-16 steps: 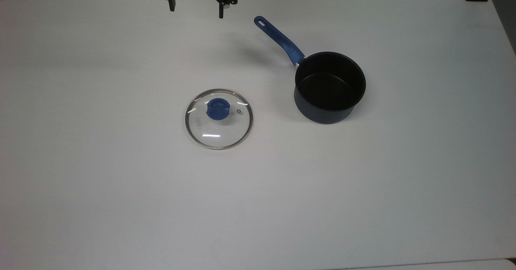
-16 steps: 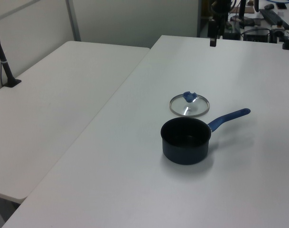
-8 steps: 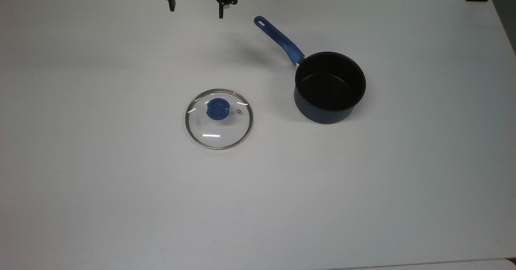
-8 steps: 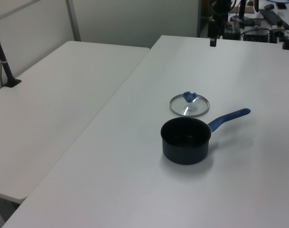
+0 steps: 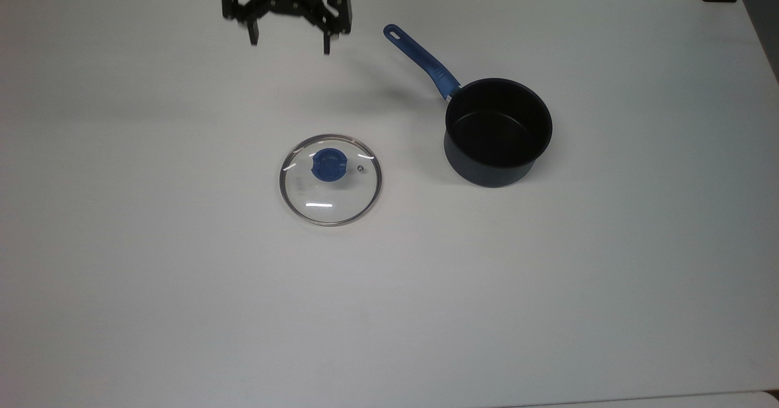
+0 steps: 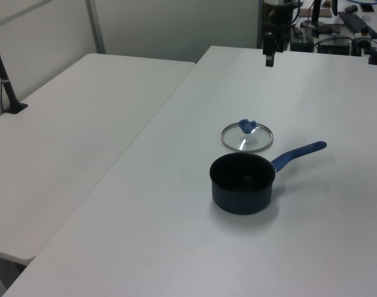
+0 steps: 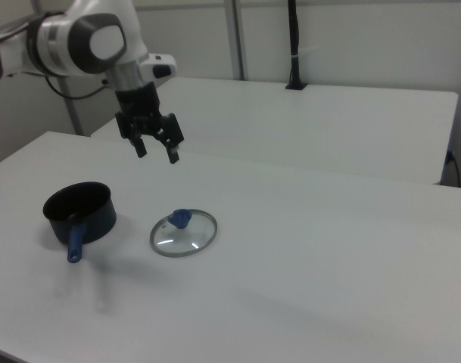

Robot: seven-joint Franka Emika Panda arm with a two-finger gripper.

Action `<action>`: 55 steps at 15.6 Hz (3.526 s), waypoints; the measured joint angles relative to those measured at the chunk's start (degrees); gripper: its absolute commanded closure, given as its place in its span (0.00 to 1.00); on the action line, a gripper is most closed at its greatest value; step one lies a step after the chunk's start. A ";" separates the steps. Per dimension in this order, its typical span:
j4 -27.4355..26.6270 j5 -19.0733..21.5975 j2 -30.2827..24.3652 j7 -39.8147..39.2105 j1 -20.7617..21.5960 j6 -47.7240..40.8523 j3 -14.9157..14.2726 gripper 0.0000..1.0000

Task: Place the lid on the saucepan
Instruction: 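Move the gripper over the glass lid and lower onto its blue knob, then close the gripper on the blue knob and lift the glass lid, then carry the lid over the navy saucepan and lower it onto the rim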

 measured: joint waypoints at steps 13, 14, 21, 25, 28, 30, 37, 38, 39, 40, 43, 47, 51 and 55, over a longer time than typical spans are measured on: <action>-0.45 -0.01 13.61 -1.87 0.10 10.09 0.21 0.00; -0.49 -0.01 14.72 -1.87 0.47 11.02 0.33 0.00; -0.54 -0.01 20.64 -1.90 2.96 16.44 0.45 0.36; -0.50 -0.03 21.16 -1.93 3.13 17.89 0.45 0.67; -0.47 -0.03 21.21 -2.02 3.13 18.72 0.45 0.72; -0.34 -0.03 21.17 -2.15 3.11 18.72 0.45 0.72; 3.47 0.95 16.12 0.03 3.25 12.77 0.58 0.72; 4.83 1.47 15.41 1.61 3.60 11.29 0.83 0.72; 6.35 2.19 14.93 3.28 4.29 9.41 1.09 0.71; 7.90 3.00 14.62 4.90 5.27 7.18 1.25 0.71; 10.99 4.42 14.28 9.96 9.86 2.81 1.59 0.70; 10.92 4.40 14.60 15.20 19.09 2.66 1.86 0.69; 10.10 4.31 15.64 18.52 25.19 2.82 1.89 0.69; 8.71 3.64 16.43 19.60 25.89 5.58 1.69 0.68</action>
